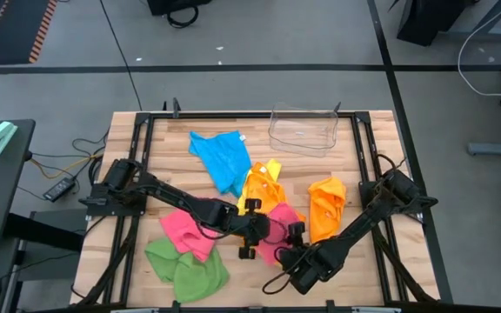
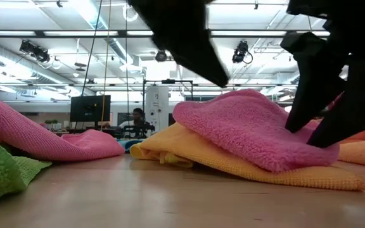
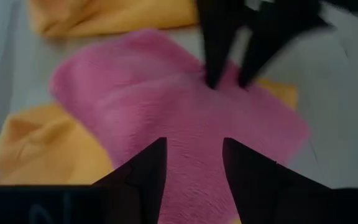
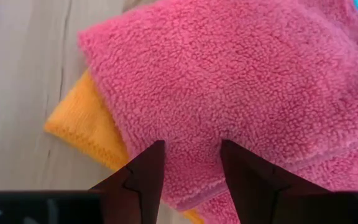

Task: Fold microfiber towels
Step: Fold the top pink microfiber cloth

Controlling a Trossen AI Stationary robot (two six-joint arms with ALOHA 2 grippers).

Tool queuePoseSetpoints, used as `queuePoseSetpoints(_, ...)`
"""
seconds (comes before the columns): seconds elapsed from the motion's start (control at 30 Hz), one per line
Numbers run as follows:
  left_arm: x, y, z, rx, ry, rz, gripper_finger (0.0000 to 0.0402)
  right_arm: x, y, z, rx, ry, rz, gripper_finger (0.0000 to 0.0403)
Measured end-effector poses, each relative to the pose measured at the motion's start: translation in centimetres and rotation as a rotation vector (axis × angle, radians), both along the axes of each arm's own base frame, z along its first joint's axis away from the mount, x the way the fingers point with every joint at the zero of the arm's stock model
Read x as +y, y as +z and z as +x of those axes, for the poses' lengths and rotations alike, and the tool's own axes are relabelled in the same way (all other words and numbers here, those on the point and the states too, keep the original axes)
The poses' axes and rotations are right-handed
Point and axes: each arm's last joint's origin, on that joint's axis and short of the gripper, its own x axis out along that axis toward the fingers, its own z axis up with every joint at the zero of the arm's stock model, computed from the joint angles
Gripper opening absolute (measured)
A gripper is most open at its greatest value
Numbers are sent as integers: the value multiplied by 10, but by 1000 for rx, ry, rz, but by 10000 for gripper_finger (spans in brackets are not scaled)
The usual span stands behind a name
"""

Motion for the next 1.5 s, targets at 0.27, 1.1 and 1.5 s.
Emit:
queuePoseSetpoints(0.27, -30, -8, -25, 88, -173, 405, 186, 4, 34, -12, -86, 25, 33, 168)
queuePoseSetpoints(1.1, -59, -57, -26, 244, -572, 1165, 231, 4, 45, -16, -140, 11, 24, 168)
queuePoseSetpoints(1.5, -60, -54, -20, 178, -534, 1145, 200, 4, 45, -16, -145, 10, 19, 168)
